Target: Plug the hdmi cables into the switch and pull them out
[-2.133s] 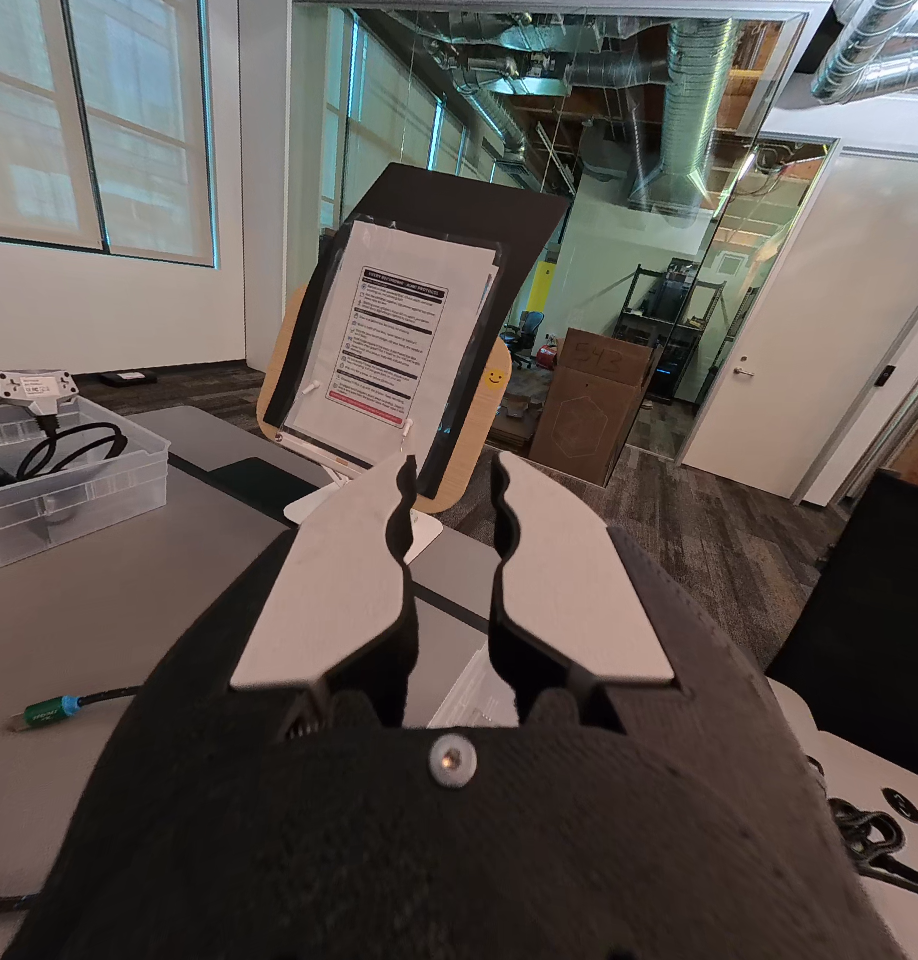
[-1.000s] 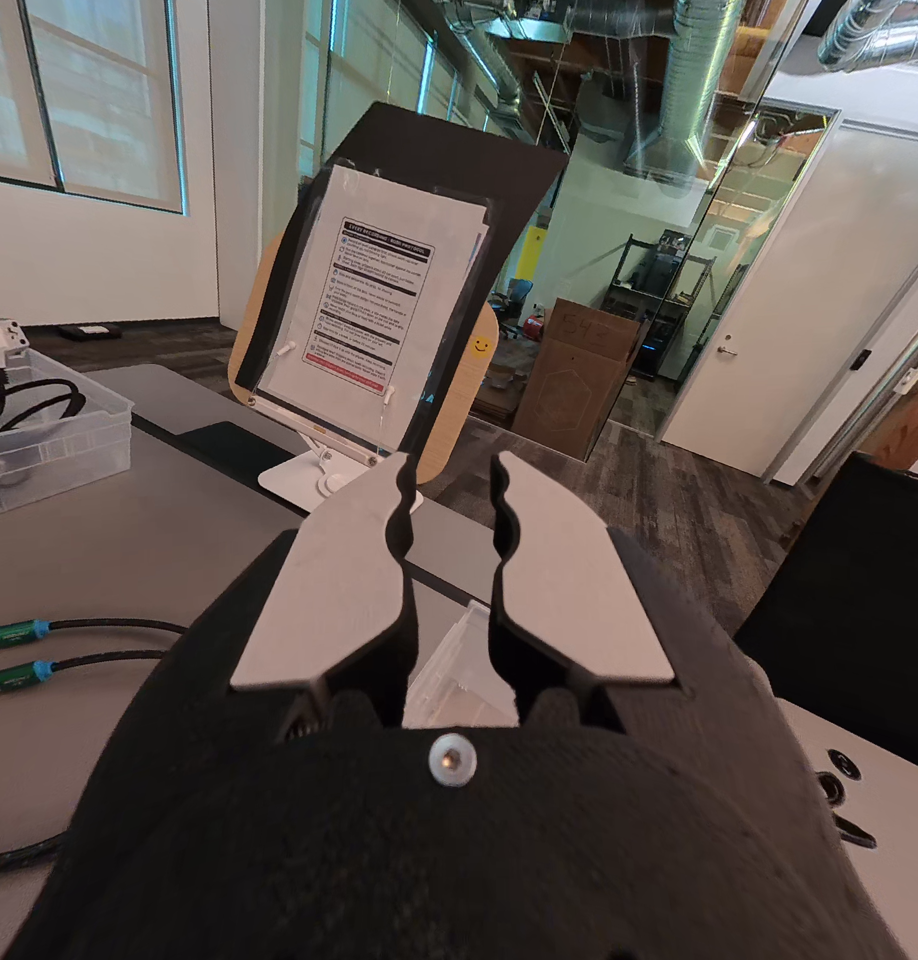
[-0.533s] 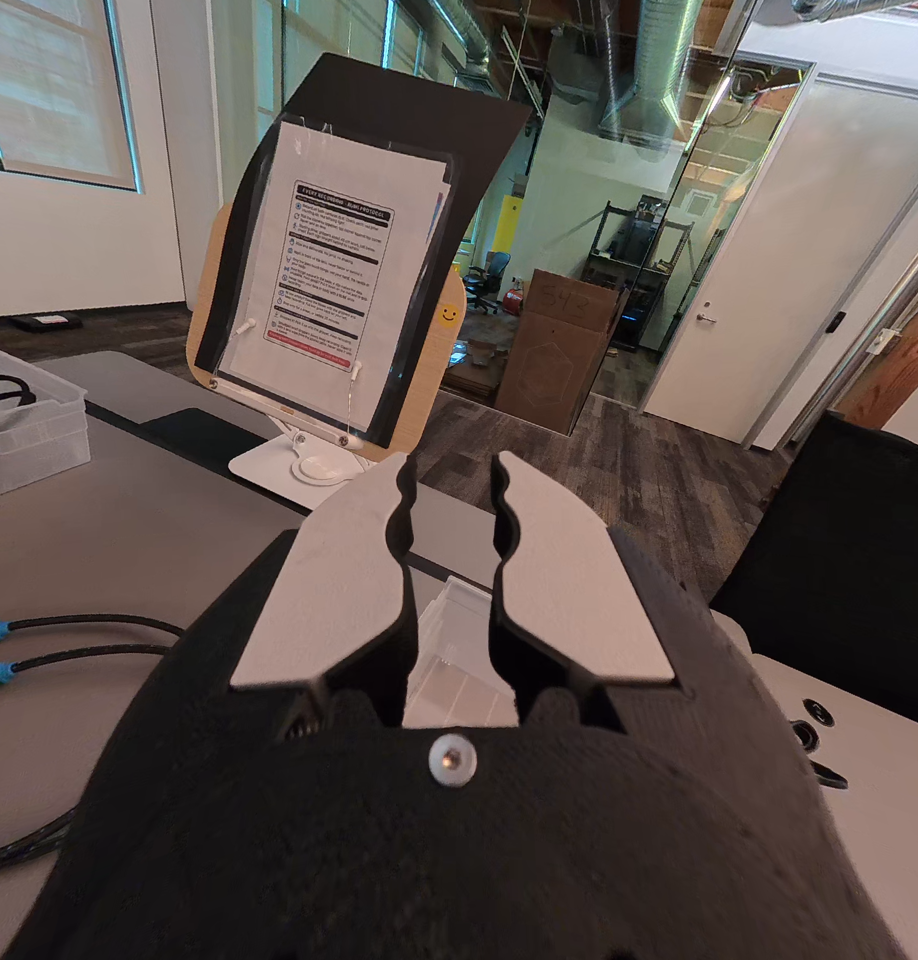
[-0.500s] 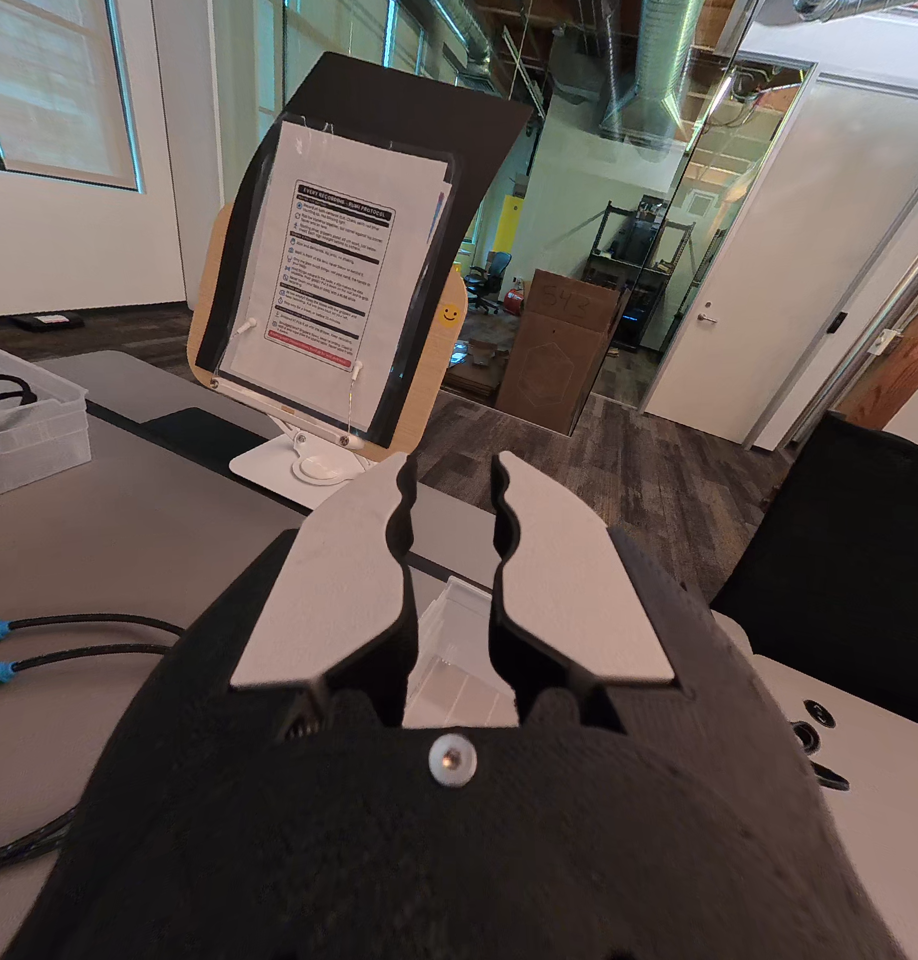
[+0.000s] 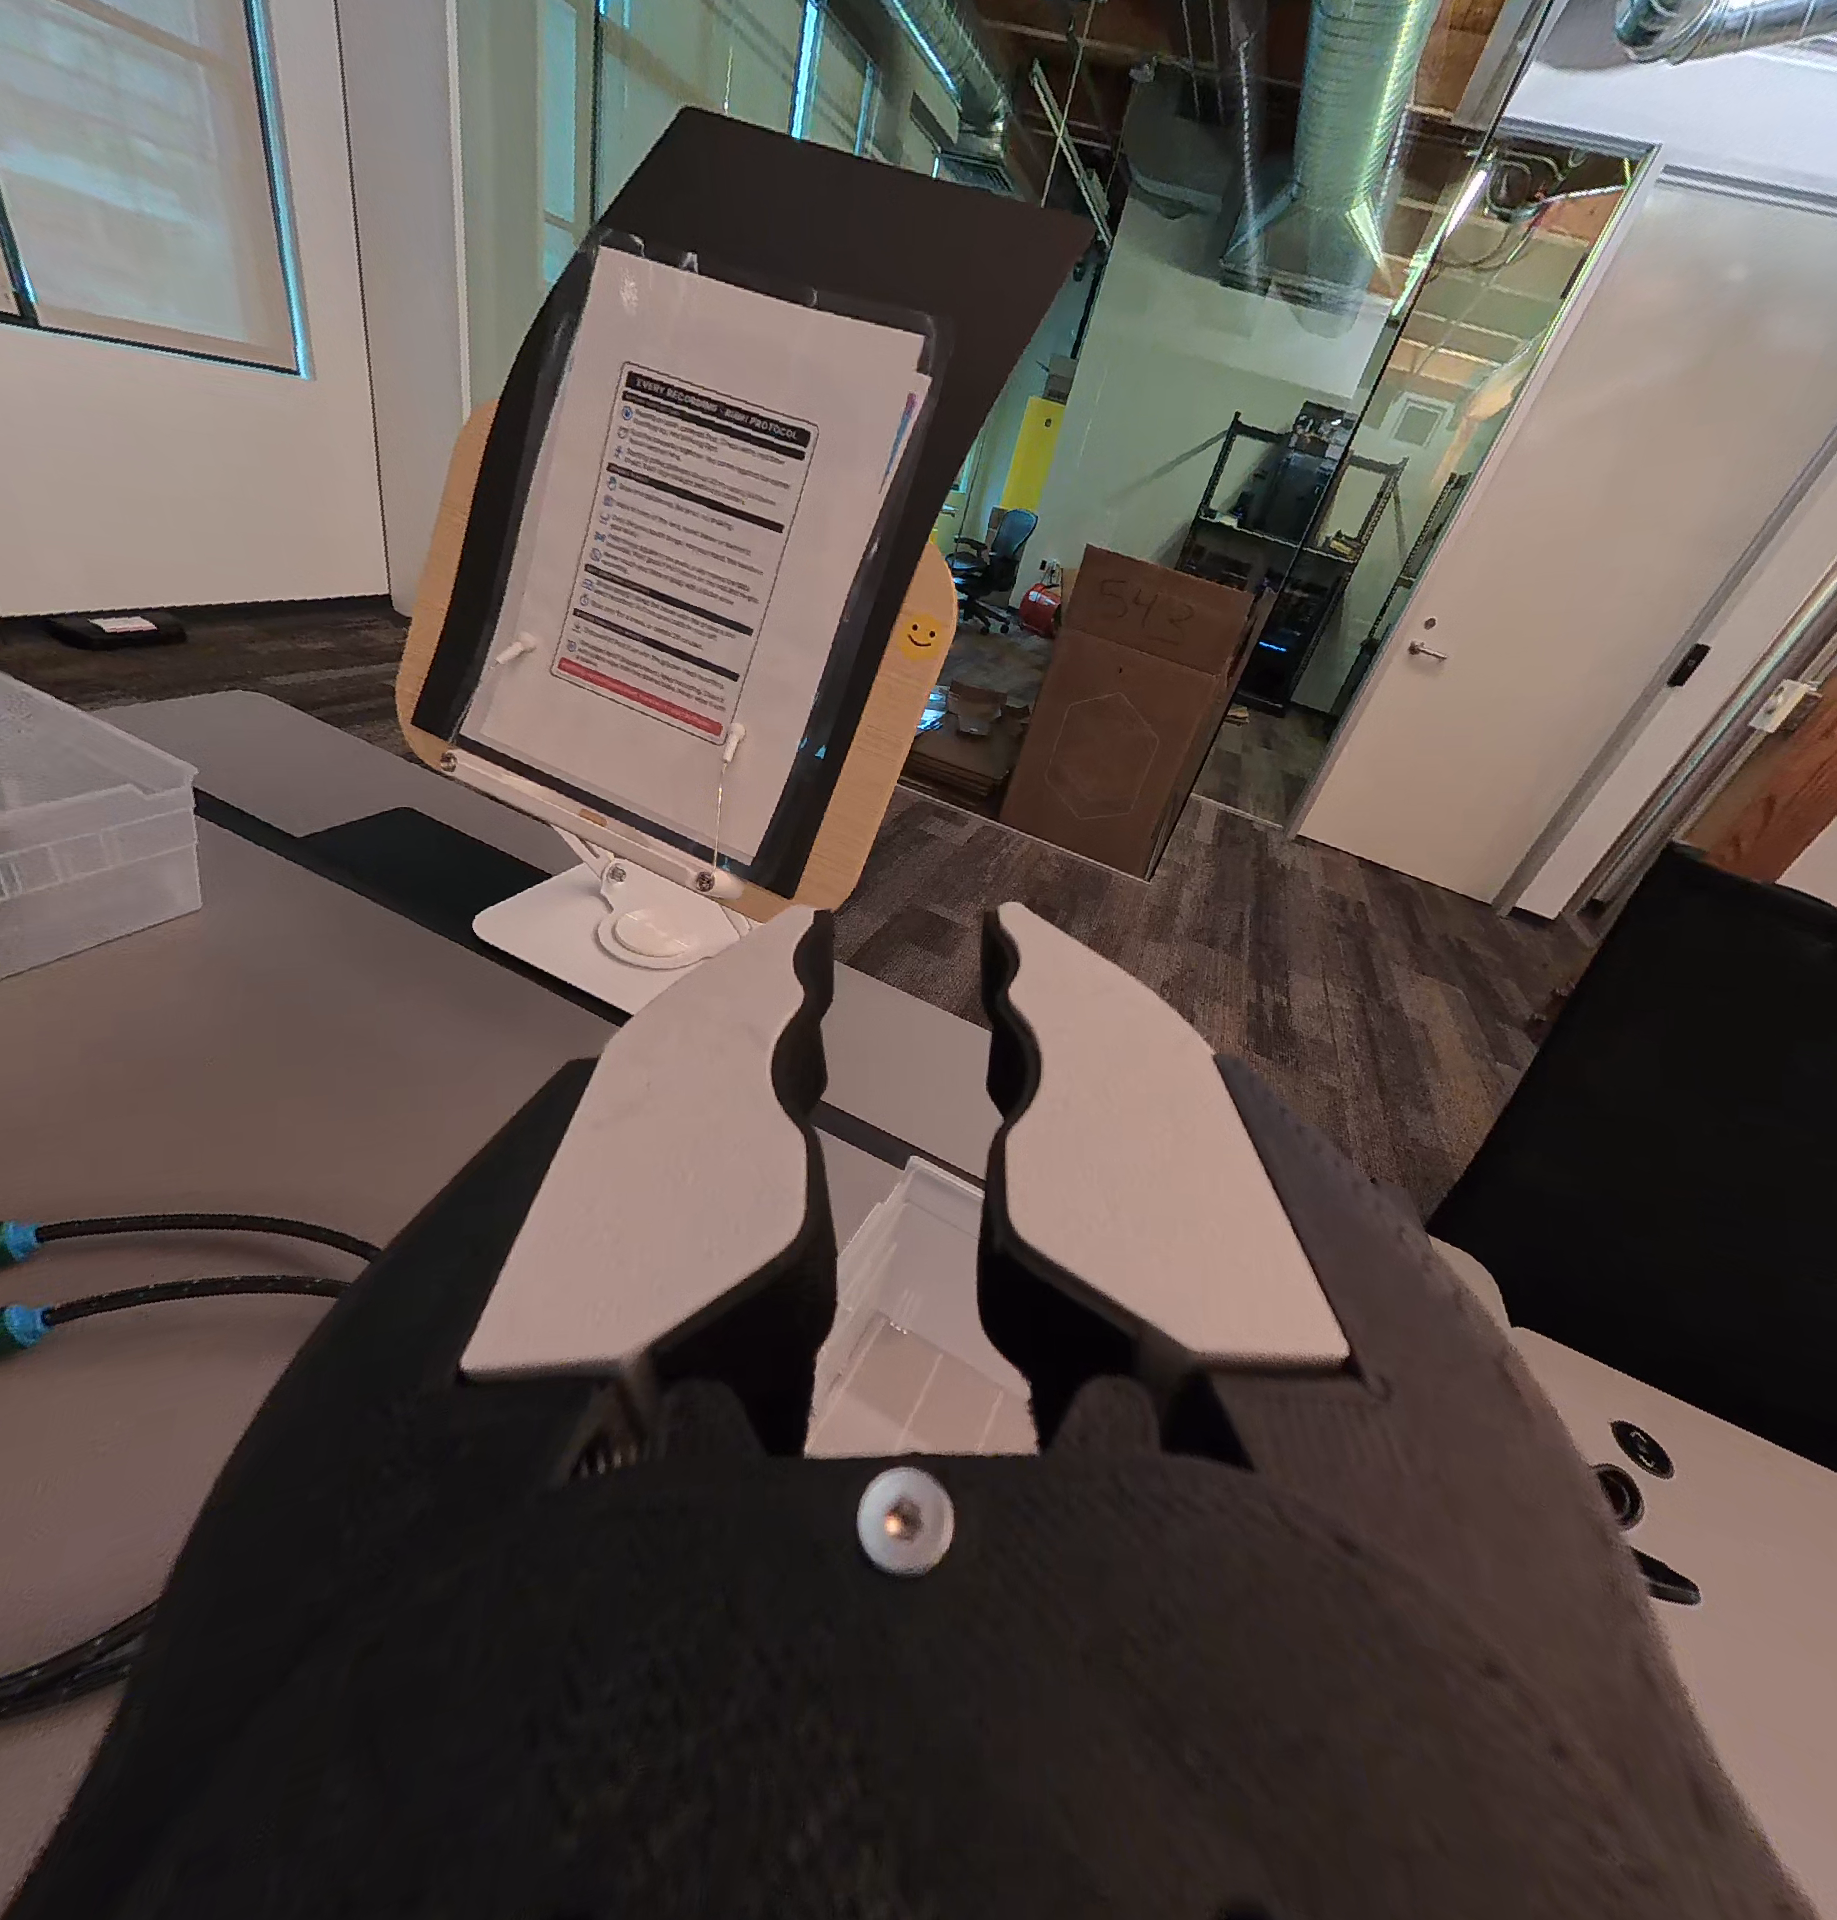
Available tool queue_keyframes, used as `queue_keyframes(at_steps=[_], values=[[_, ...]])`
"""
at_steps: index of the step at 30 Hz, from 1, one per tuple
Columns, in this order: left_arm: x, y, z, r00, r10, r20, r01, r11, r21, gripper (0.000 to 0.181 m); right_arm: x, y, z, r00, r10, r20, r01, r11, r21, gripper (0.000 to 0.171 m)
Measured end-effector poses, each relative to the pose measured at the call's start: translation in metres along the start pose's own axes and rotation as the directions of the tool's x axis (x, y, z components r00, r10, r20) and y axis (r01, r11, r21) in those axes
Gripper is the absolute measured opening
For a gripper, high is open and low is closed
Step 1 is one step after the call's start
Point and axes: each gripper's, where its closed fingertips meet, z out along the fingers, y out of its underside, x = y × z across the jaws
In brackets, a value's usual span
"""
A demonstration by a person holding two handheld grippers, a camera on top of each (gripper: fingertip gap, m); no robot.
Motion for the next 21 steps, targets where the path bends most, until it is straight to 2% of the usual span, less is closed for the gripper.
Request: queue_keyframes(at_steps=[2, 4, 8, 10, 13, 16, 18, 21], values=[[0.034, -0.039, -0.022, 0.993, 0.08, -0.091, -0.069, 0.991, 0.116, 0.022, -0.002, -0.001, 0.0, 1.0, -0.001, 0.005, 0.001, 1.0, 0.003, 0.027], [0.077, -0.061, -0.035, 0.969, 0.131, -0.21, -0.093, 0.979, 0.182, 0.022, -0.005, -0.002, 0.0, 1.0, 0.002, 0.013, -0.002, 1.0, 0.006, 0.027], [0.183, -0.061, -0.04, 0.84, 0.154, -0.52, -0.063, 0.98, 0.188, 0.023, -0.017, 0.0, 0.007, 0.999, -0.007, 0.049, 0.007, 1.0, -0.004, 0.027], [0.234, -0.05, -0.041, 0.771, 0.208, -0.602, -0.114, 0.975, 0.19, 0.023, -0.025, 0.002, 0.012, 0.998, -0.028, 0.061, 0.03, 0.999, -0.021, 0.028], [0.29, -0.02, -0.036, 0.703, 0.389, -0.595, -0.32, 0.921, 0.224, 0.023, -0.035, 0.007, 0.018, 0.995, -0.07, 0.075, 0.073, 0.996, -0.049, 0.028], [0.325, 0.013, -0.03, 0.621, 0.576, -0.531, -0.529, 0.809, 0.258, 0.023, -0.042, 0.009, 0.024, 0.991, -0.098, 0.085, 0.104, 0.993, -0.06, 0.028], [0.339, 0.032, -0.026, 0.577, 0.627, -0.523, -0.594, 0.762, 0.258, 0.023, -0.048, 0.012, 0.029, 0.99, -0.094, 0.104, 0.101, 0.993, -0.065, 0.028], [0.35, 0.056, -0.024, 0.531, 0.637, -0.559, -0.637, 0.735, 0.233, 0.023, -0.06, 0.021, 0.039, 0.985, -0.082, 0.152, 0.096, 0.991, -0.088, 0.028]])
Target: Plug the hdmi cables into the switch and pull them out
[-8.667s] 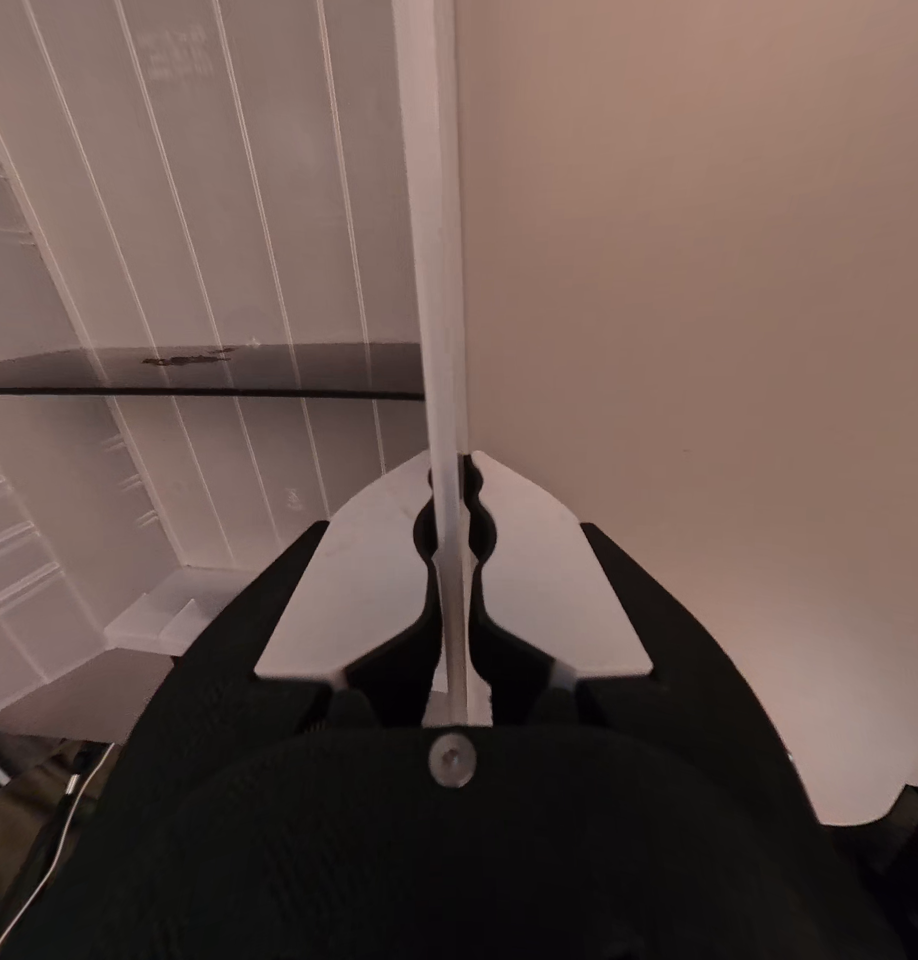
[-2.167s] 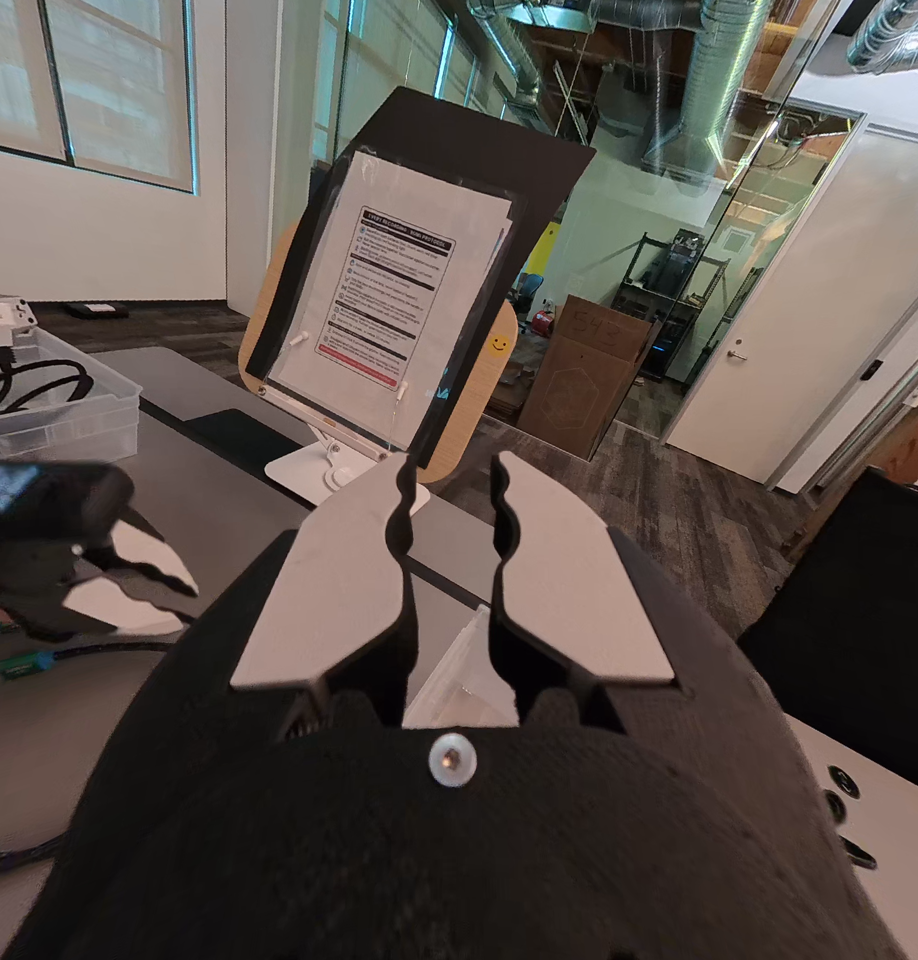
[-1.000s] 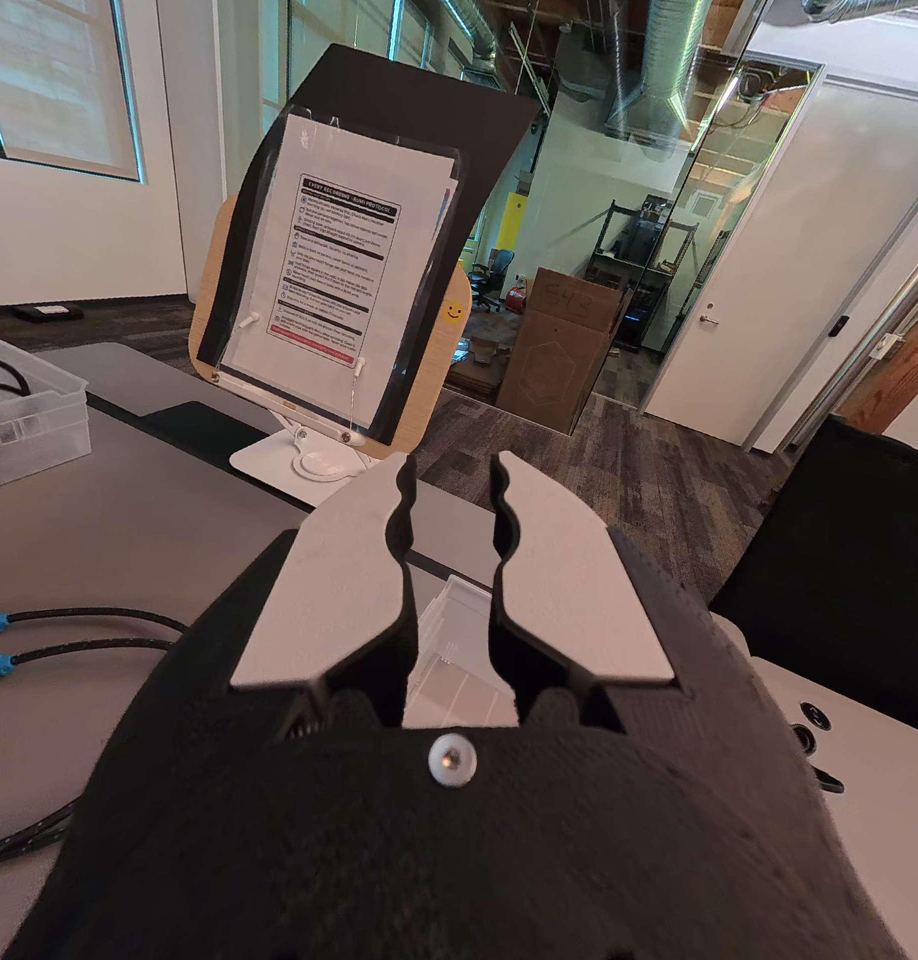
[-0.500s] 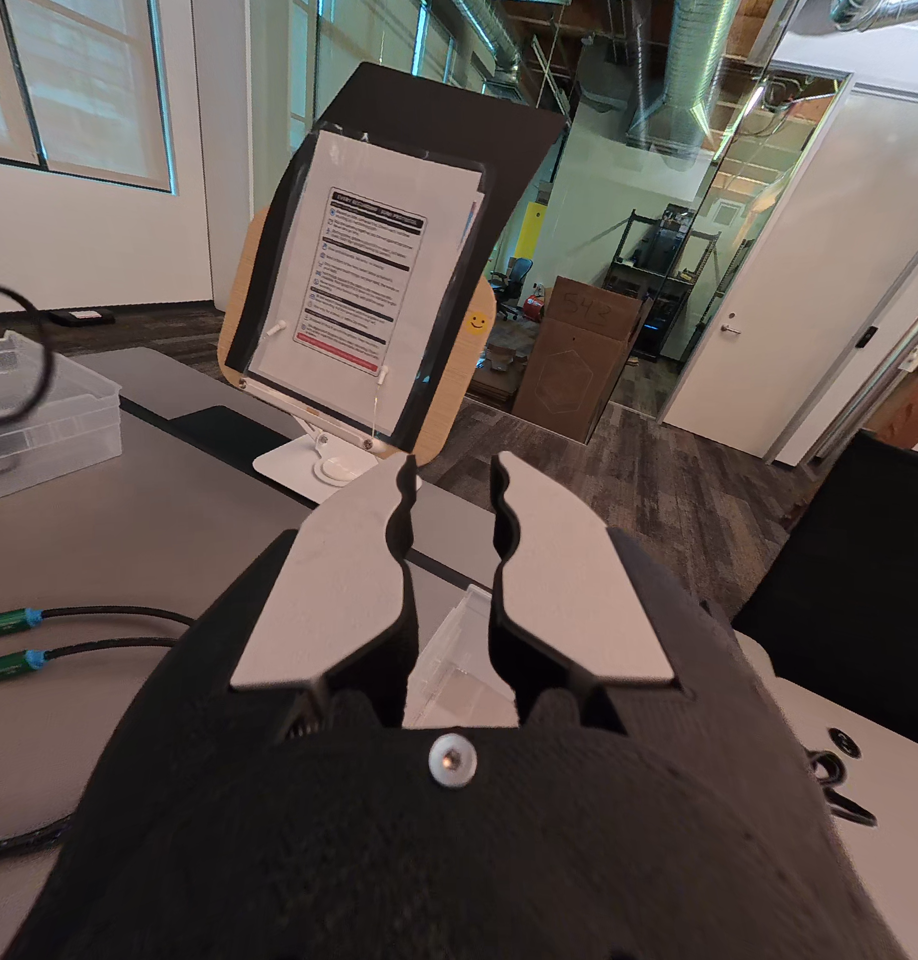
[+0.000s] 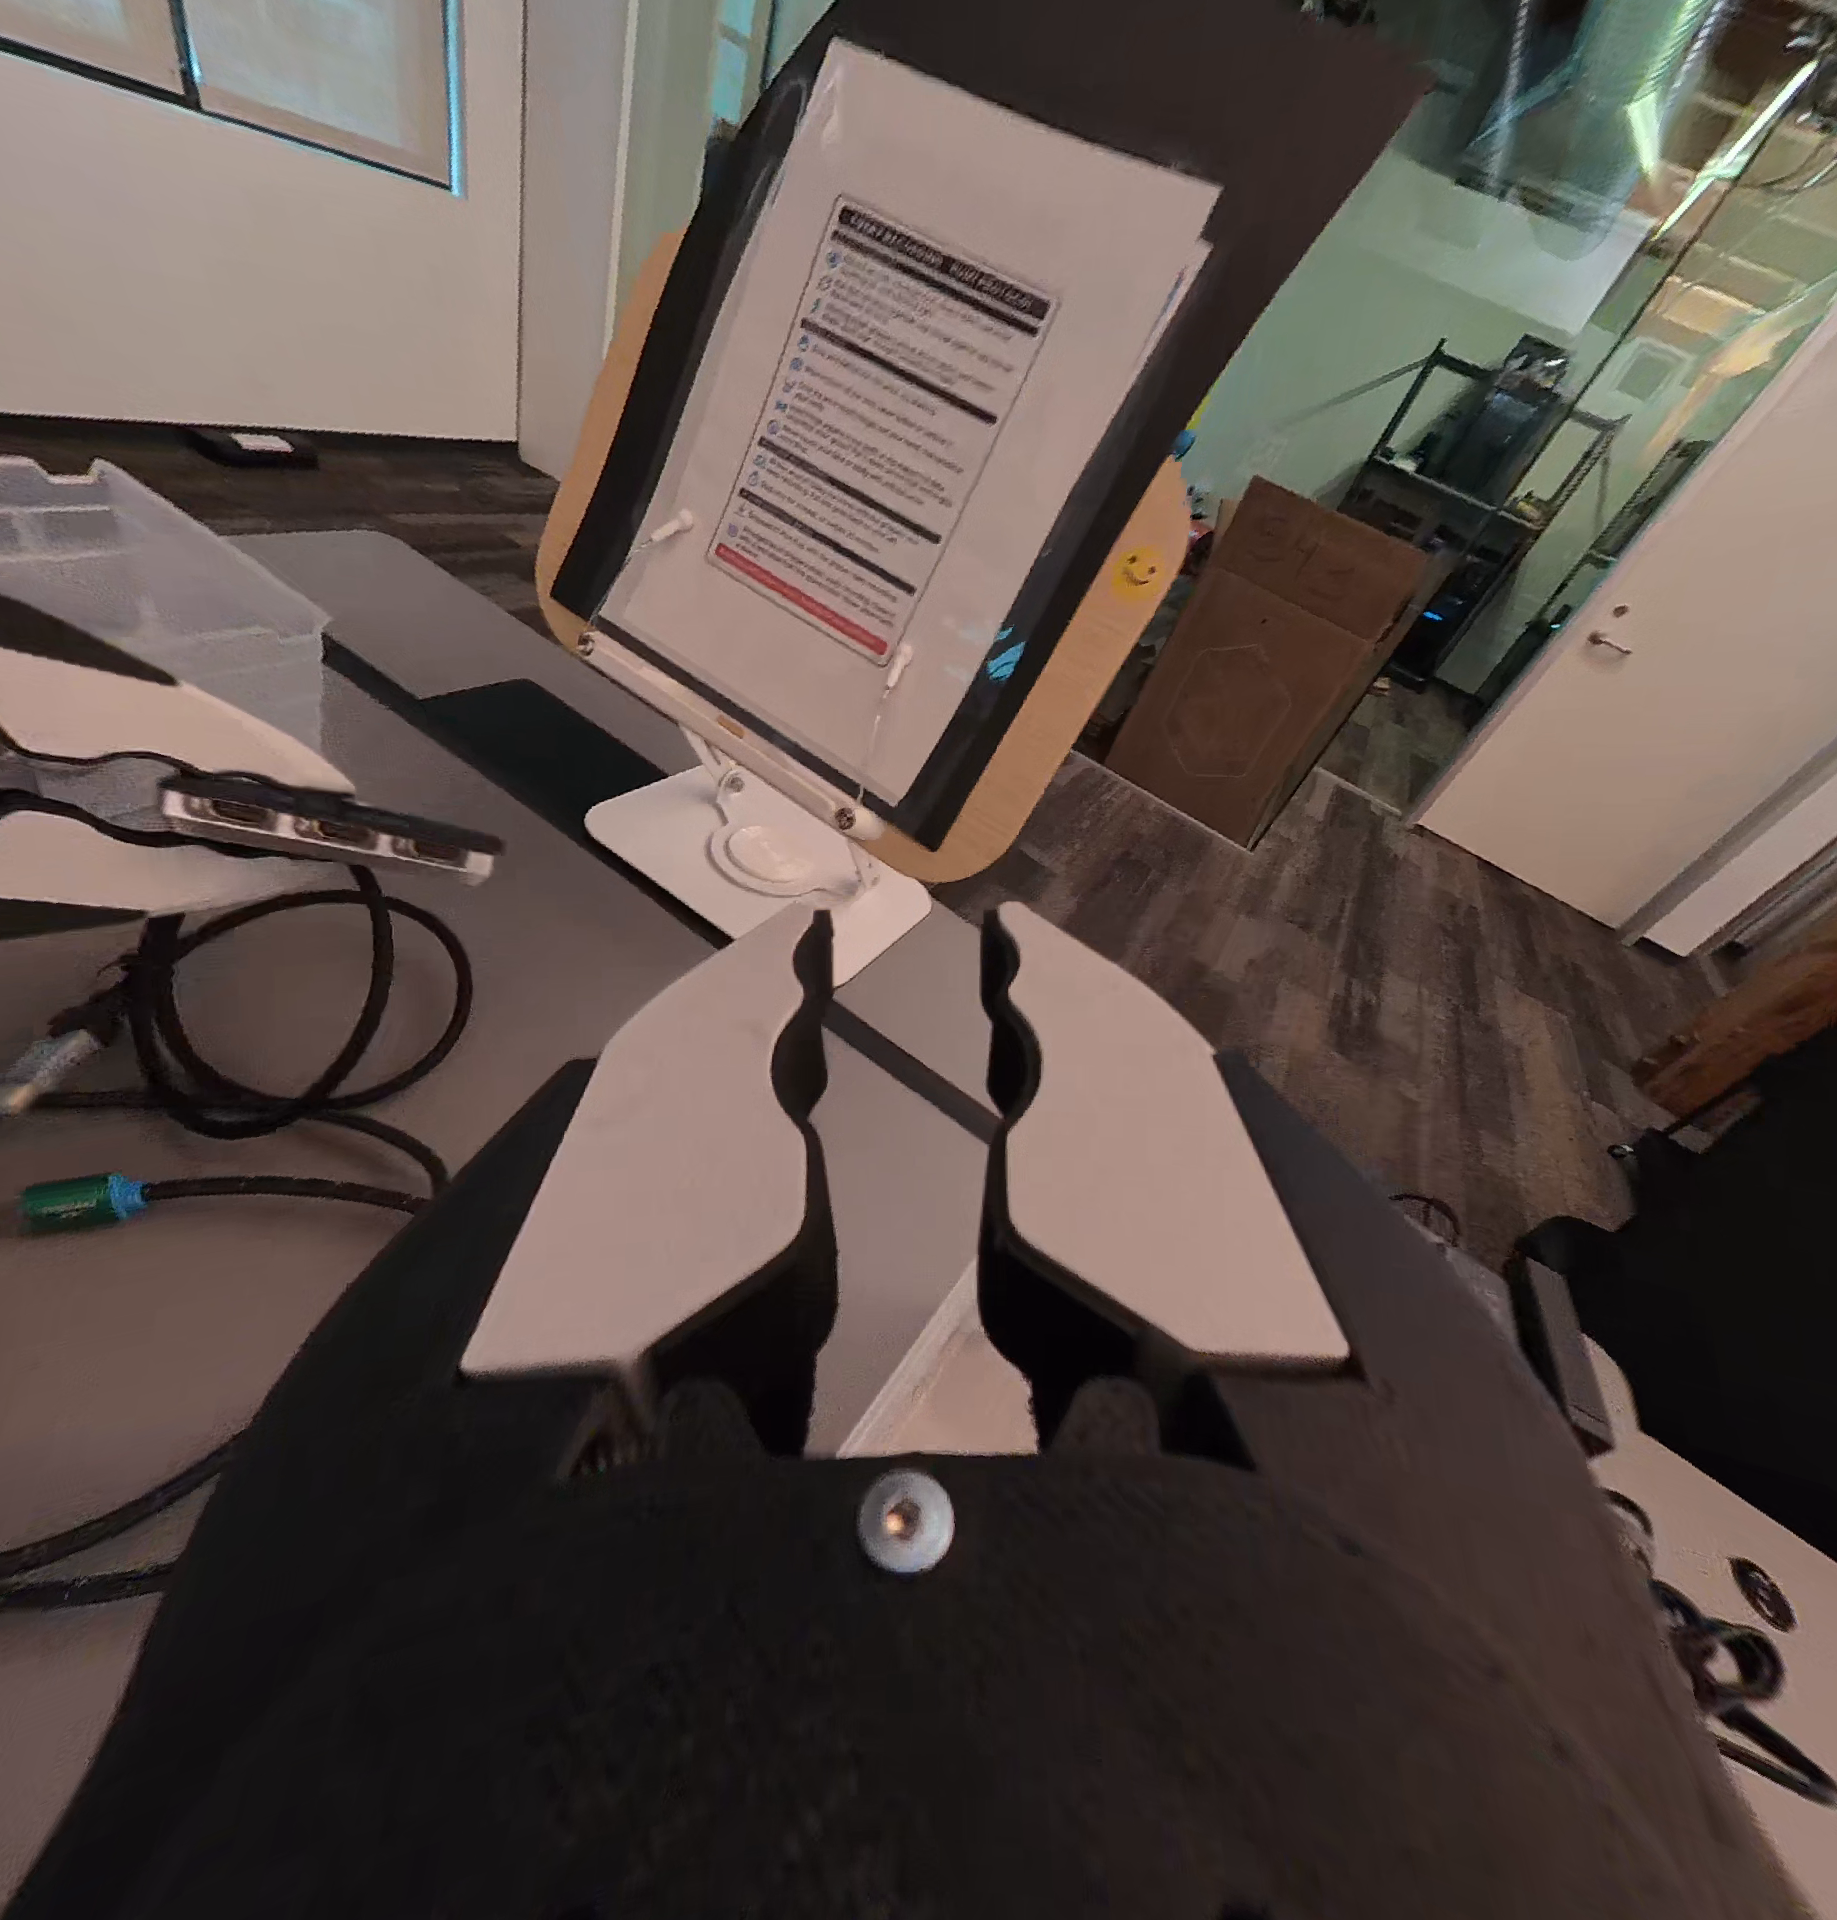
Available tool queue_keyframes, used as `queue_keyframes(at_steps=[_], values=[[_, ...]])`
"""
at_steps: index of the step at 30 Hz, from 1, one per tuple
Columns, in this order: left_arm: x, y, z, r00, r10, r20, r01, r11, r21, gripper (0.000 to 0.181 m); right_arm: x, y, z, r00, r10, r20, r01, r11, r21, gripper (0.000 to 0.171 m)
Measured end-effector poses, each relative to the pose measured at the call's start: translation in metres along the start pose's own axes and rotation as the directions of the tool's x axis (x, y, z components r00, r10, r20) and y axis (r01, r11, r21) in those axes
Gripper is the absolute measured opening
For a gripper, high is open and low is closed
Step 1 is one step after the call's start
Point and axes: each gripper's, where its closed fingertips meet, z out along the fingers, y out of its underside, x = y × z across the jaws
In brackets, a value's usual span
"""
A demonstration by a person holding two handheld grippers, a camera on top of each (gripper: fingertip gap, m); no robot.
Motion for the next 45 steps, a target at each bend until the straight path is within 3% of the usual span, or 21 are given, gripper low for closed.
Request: queue_keyframes(at_steps=[3, 8, 12, 15, 23, 26, 30, 32, 34, 38, 44, 45], values=[[0.015, 0.015, 0.011, 0.998, 0.059, -0.031, -0.061, 0.997, -0.055, 0.023, -0.014, 0.011, 0.017, 0.999, -0.002, 0.053, 0.004, 0.999, -0.04, 0.028], [0.038, 0.039, 0.027, 0.992, 0.06, -0.111, -0.075, 0.988, -0.138, 0.023, -0.078, 0.036, 0.048, 0.947, 0.052, 0.318, -0.003, 0.988, -0.151, 0.028], [0.045, 0.05, 0.033, 0.989, 0.063, -0.132, -0.087, 0.98, -0.18, 0.023, -0.146, 0.067, 0.063, 0.837, 0.151, 0.526, 0.035, 0.944, -0.327, 0.028], [0.039, 0.05, 0.032, 0.993, 0.008, -0.119, -0.03, 0.982, -0.184, 0.023, -0.206, 0.08, 0.058, 0.671, 0.167, 0.723, 0.13, 0.932, -0.337, 0.025], [0.019, 0.058, 0.025, 0.995, -0.056, -0.081, 0.04, 0.981, -0.192, 0.023, -0.262, 0.105, 0.062, 0.535, 0.145, 0.832, 0.227, 0.924, -0.307, 0.026], [0.02, 0.062, 0.026, 0.994, -0.068, -0.09, 0.049, 0.98, -0.193, 0.023, -0.28, 0.104, 0.04, 0.374, 0.097, 0.923, 0.249, 0.948, -0.2, 0.027], [0.025, 0.067, 0.028, 0.991, -0.076, -0.108, 0.052, 0.977, -0.204, 0.023, -0.307, 0.105, -0.038, -0.073, 0.076, 0.994, 0.27, 0.962, -0.054, 0.027], [0.027, 0.068, 0.03, 0.991, -0.082, -0.108, 0.059, 0.978, -0.202, 0.022, -0.315, 0.112, -0.056, -0.164, 0.003, 0.986, 0.277, 0.96, 0.043, 0.03], [0.032, 0.068, 0.032, 0.988, -0.093, -0.123, 0.067, 0.978, -0.199, 0.023, -0.323, 0.12, -0.054, -0.152, -0.083, 0.985, 0.287, 0.95, 0.124, 0.031], [0.043, 0.072, 0.037, 0.986, -0.078, -0.147, 0.045, 0.975, -0.218, 0.023, -0.334, 0.145, -0.062, -0.157, -0.023, 0.987, 0.402, 0.912, 0.085, 0.026], [0.056, 0.081, 0.044, 0.982, -0.068, -0.176, 0.022, 0.968, -0.251, 0.023, -0.34, 0.184, -0.054, -0.094, -0.126, 0.988, 0.584, 0.796, 0.157, 0.026], [0.059, 0.081, 0.045, 0.98, -0.08, -0.184, 0.031, 0.967, -0.252, 0.024, -0.342, 0.181, -0.051, -0.08, -0.139, 0.987, 0.578, 0.8, 0.16, 0.019]])
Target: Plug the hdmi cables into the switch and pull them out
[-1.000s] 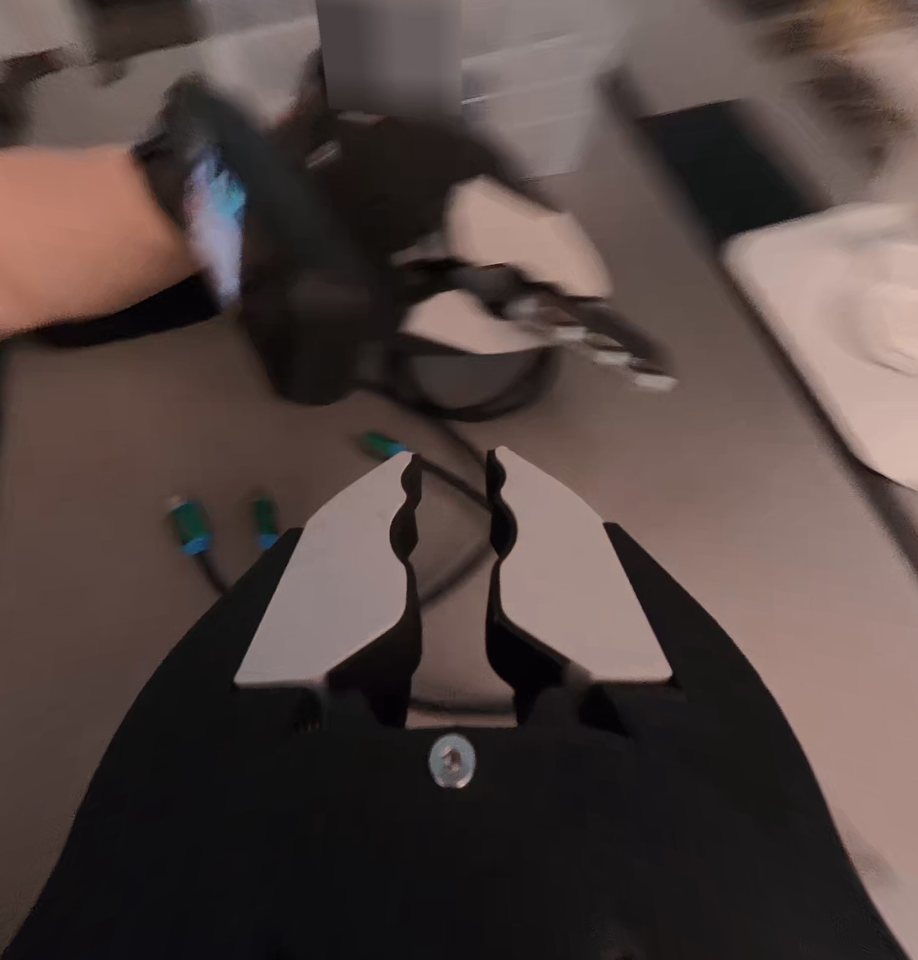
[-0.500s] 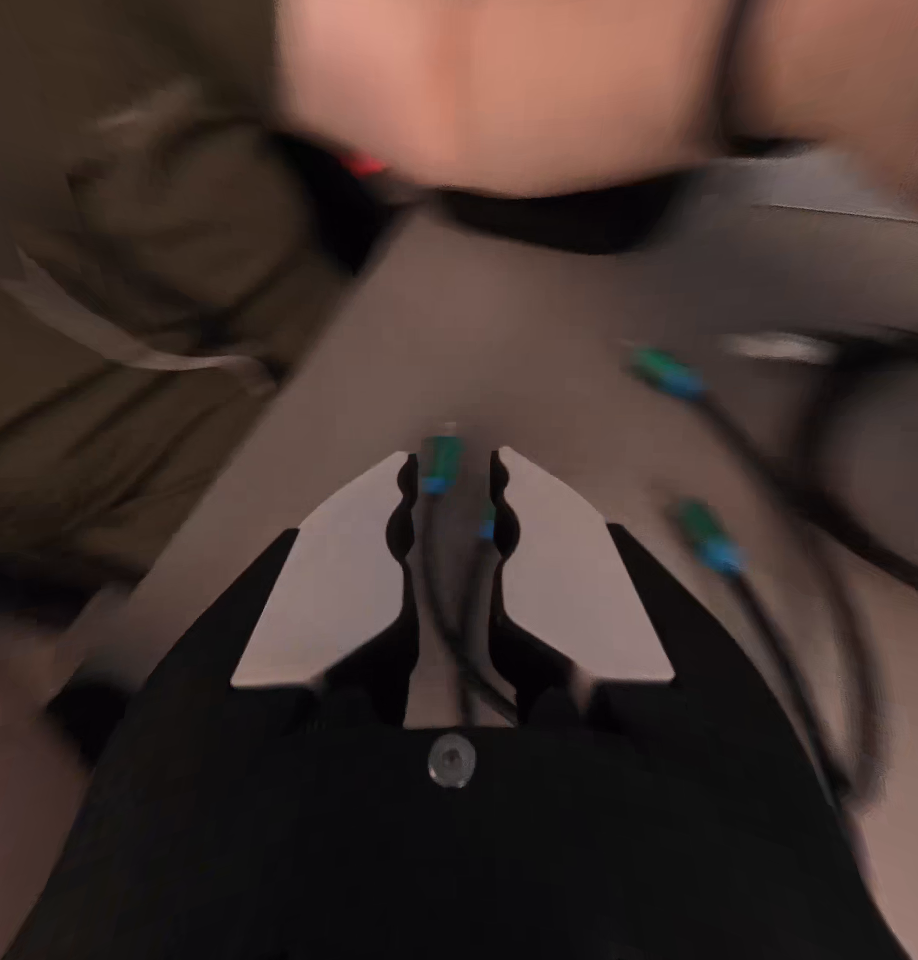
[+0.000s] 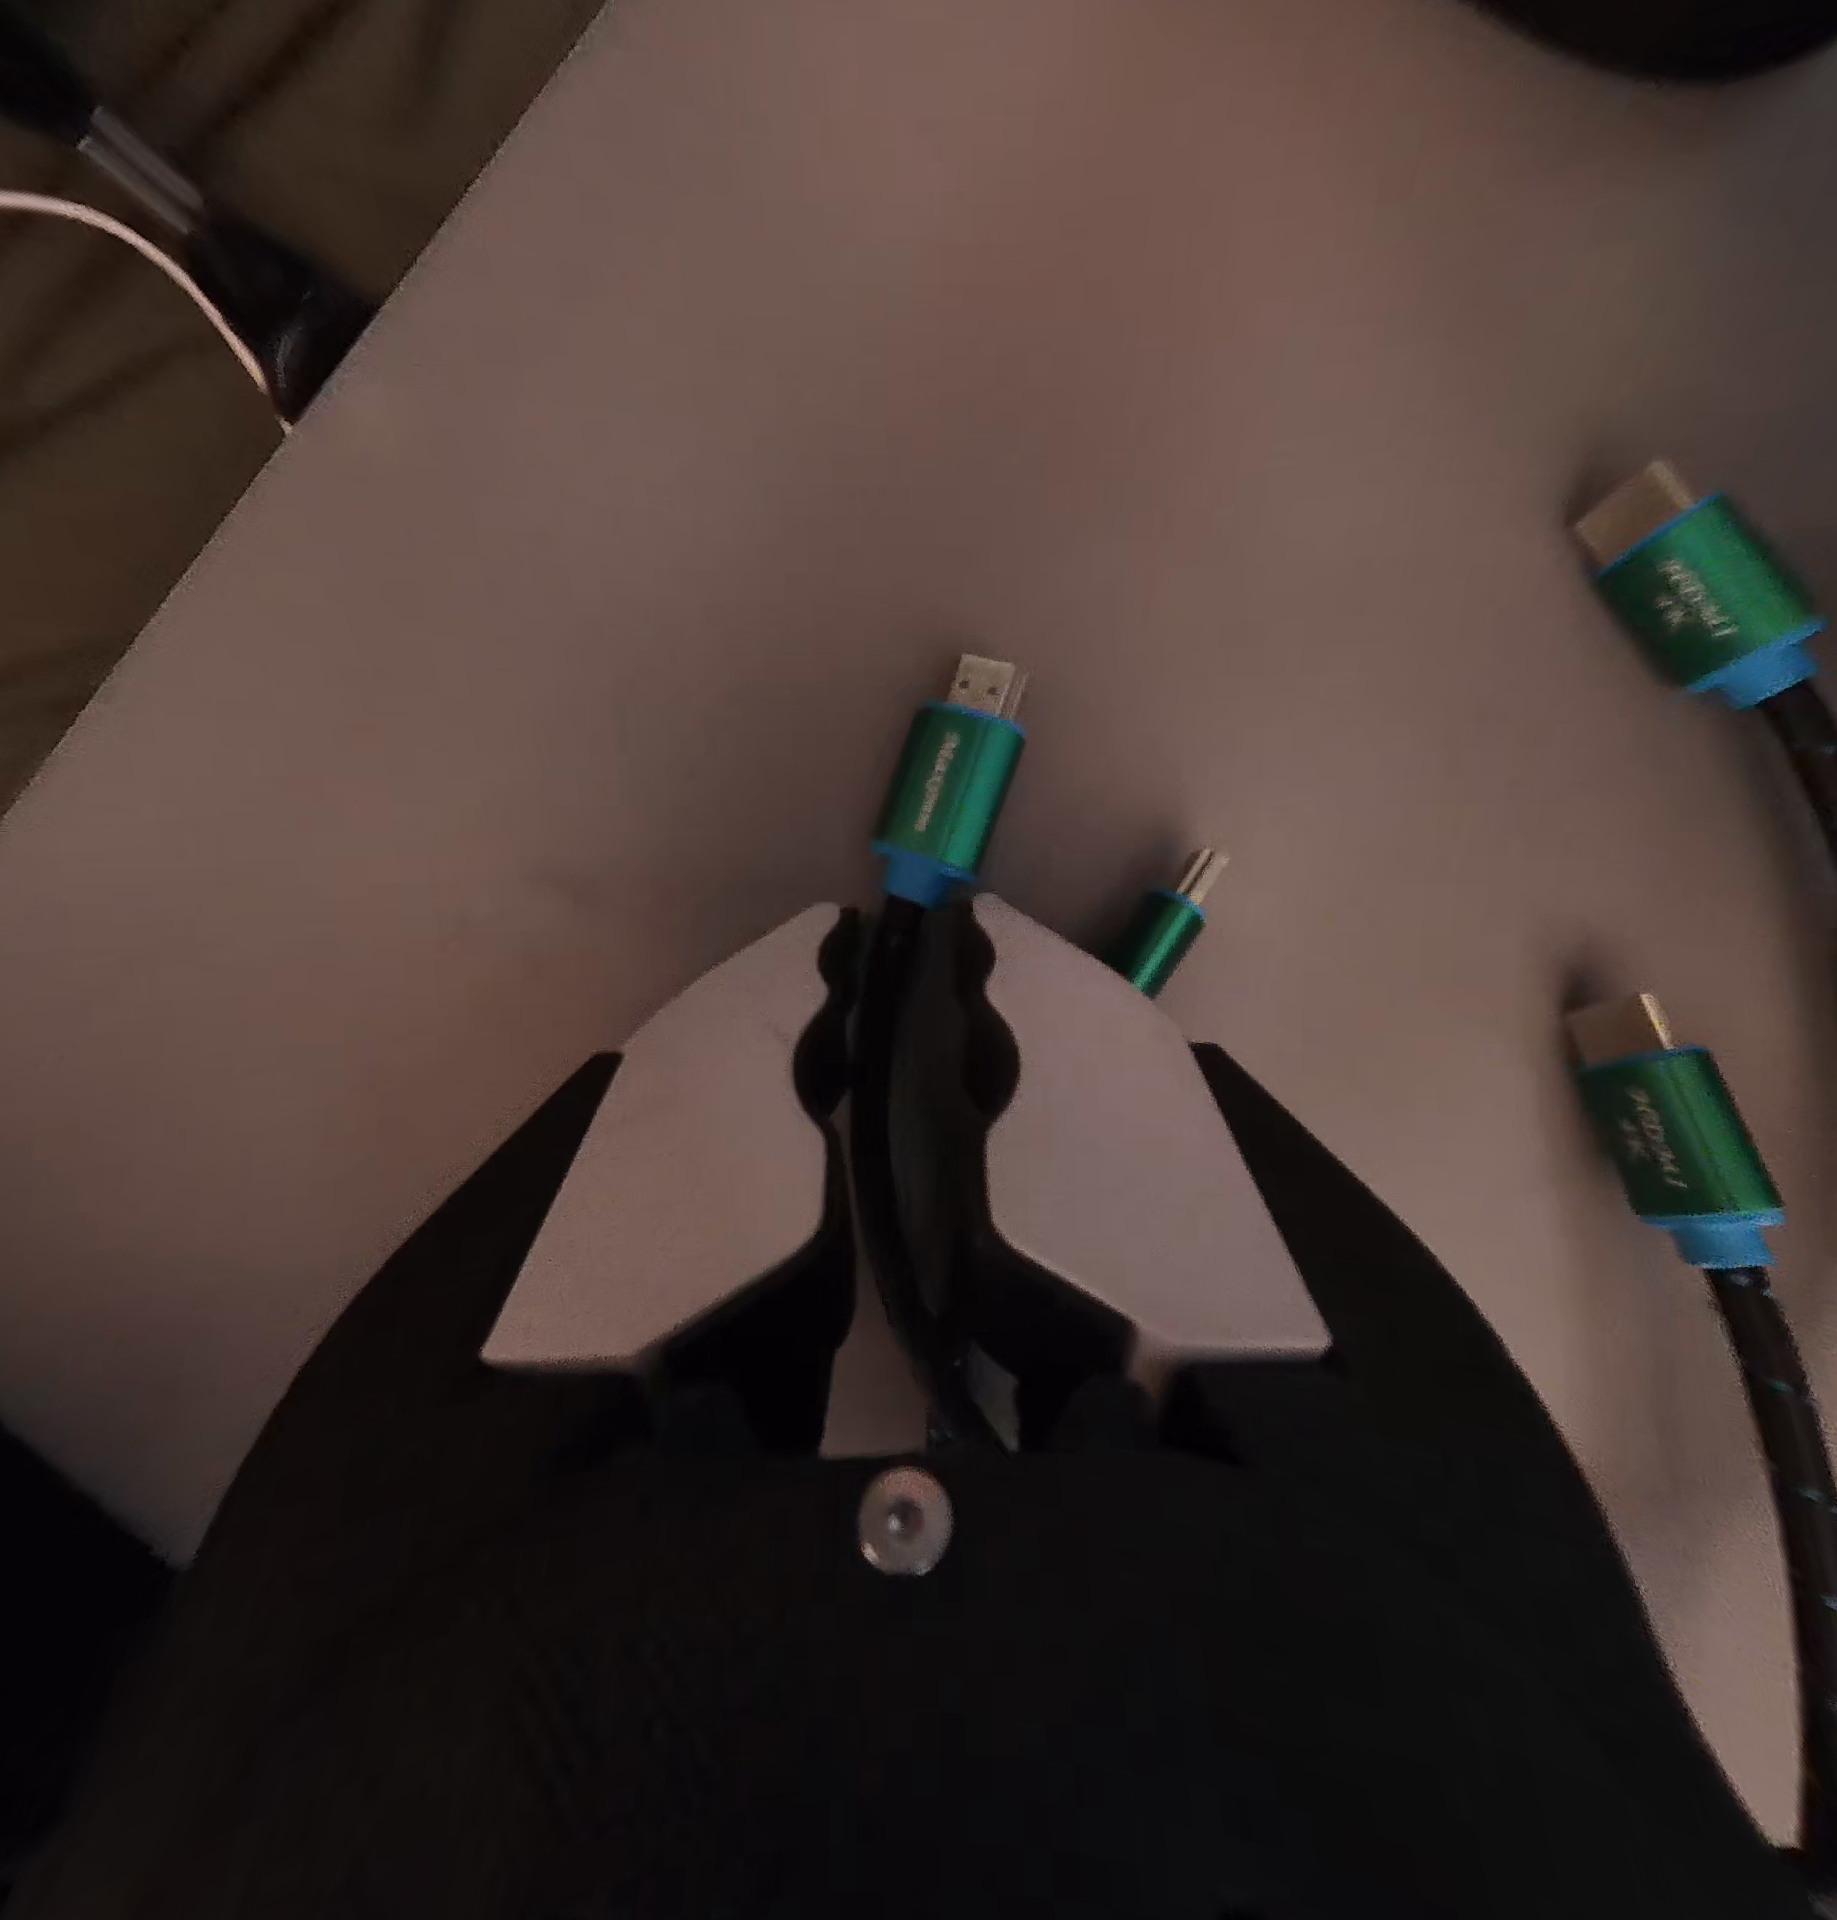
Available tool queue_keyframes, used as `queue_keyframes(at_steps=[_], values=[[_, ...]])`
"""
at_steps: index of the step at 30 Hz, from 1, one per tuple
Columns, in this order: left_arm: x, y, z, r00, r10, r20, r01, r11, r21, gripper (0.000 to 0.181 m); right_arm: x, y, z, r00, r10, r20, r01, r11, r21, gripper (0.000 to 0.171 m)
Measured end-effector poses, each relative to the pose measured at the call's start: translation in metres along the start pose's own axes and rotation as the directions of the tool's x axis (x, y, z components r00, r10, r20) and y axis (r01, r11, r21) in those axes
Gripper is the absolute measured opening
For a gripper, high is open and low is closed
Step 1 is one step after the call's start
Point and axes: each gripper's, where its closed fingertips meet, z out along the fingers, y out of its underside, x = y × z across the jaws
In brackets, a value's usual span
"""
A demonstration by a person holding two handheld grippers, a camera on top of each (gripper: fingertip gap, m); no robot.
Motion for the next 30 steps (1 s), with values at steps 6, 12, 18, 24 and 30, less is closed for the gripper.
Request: queue_keyframes(at_steps=[6, 12, 18, 24, 30], values=[[0.009, 0.0, 0.003, 0.999, -0.025, -0.037, 0.025, 1.0, -0.008, 0.026, -0.006, -0.008, -0.011, 0.995, 0.052, 0.082, -0.058, 0.996, 0.071, 0.011], [0.009, -0.002, 0.001, 0.996, -0.068, -0.061, 0.069, 0.998, 0.008, 0.027, -0.012, -0.024, -0.049, 0.99, 0.067, 0.126, -0.096, 0.963, 0.25, 0.009], [0.008, -0.002, -0.006, 0.967, -0.186, -0.174, 0.194, 0.98, 0.031, 0.029, -0.02, -0.024, -0.093, 0.974, 0.155, 0.163, -0.193, 0.948, 0.253, 0.009], [0.005, -0.001, -0.014, 0.938, -0.263, -0.227, 0.275, 0.961, 0.021, 0.039, -0.024, -0.044, -0.166, 0.984, 0.146, 0.102, -0.172, 0.926, 0.336, 0.008], [-0.011, -0.008, -0.033, 0.948, -0.247, -0.199, 0.264, 0.962, 0.062, 0.042, -0.004, -0.051, -0.201, 0.982, 0.137, -0.131, -0.076, 0.917, 0.391, 0.007]])
